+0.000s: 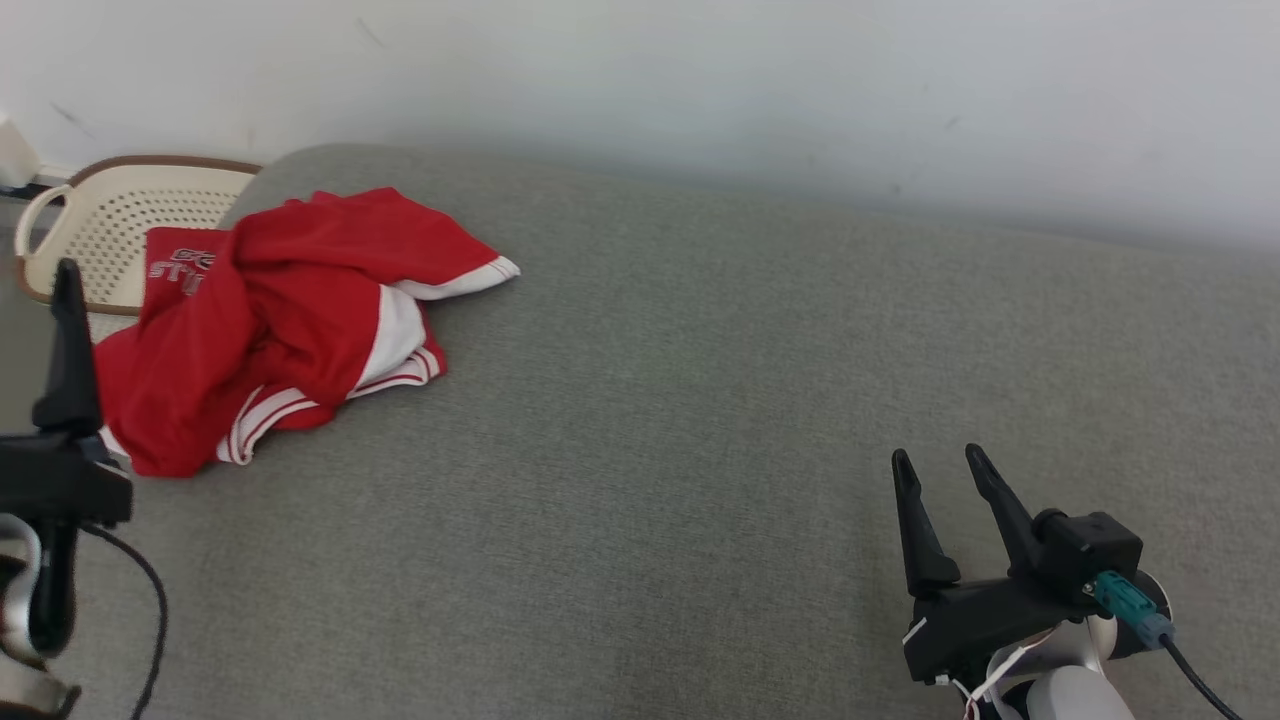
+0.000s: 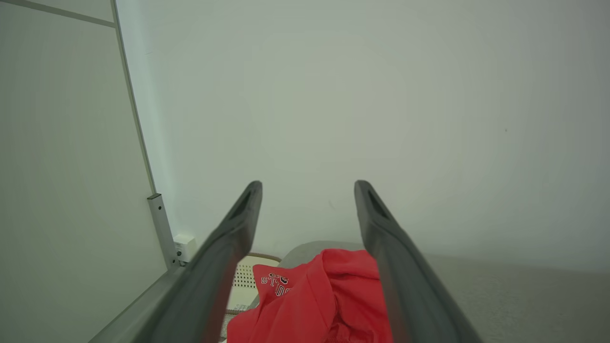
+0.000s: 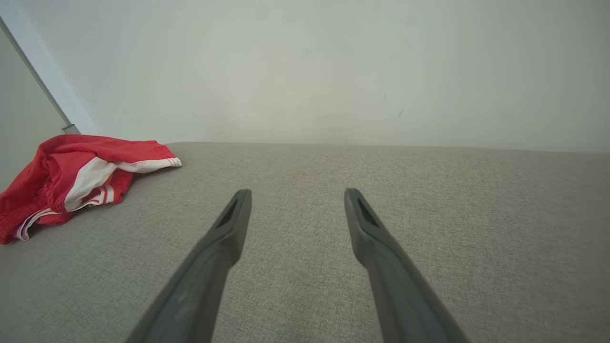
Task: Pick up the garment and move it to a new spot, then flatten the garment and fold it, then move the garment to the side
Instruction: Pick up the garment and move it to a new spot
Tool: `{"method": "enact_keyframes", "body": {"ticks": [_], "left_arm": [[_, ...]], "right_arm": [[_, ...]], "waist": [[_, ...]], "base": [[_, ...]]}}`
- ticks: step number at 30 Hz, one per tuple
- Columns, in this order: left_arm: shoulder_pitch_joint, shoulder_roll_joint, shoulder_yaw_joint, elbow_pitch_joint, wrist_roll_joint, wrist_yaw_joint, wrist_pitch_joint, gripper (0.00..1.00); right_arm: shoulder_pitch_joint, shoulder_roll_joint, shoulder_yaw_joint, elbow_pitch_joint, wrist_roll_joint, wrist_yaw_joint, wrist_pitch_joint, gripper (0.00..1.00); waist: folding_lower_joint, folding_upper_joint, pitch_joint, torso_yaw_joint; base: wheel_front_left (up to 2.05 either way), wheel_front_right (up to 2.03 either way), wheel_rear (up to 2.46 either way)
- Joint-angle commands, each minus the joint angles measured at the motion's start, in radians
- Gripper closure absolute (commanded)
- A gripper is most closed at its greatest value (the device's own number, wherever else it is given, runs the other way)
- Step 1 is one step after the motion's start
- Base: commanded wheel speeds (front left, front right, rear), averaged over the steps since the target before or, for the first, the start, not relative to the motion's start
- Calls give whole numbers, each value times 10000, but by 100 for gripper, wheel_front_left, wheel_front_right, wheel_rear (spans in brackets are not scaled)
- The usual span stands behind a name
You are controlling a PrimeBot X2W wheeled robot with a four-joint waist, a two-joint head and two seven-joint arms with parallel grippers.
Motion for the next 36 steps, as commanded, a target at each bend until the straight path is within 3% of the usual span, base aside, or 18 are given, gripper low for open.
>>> {"method": "enact_keyframes", "body": {"ticks": [1, 15, 27, 36], "left_arm": [[-173, 202, 25, 161, 0, -20, 83, 0], [-2546, 1457, 25, 3781, -230, -793, 858, 0], [-3525, 1656, -742, 6404, -661, -1404, 1949, 0], [-3995, 1848, -1888, 7692, -673, -1489, 3570, 0]], "right_arm": [[-103, -66, 10, -37, 22, 2, -27, 0], [-637, -25, -212, 8, 92, 2, -459, 0], [-824, 1, -218, 113, 149, 2, -641, 0], [-916, 67, -183, 223, 179, 2, -736, 0]], "waist": [[-2, -2, 807, -849], [-2, -2, 1915, -2933], [-2, -2, 2225, -3530], [-2, -2, 2370, -3771]], "base": [[0, 0, 0], [0, 0, 0], [0, 0, 0], [0, 0, 0]]}}
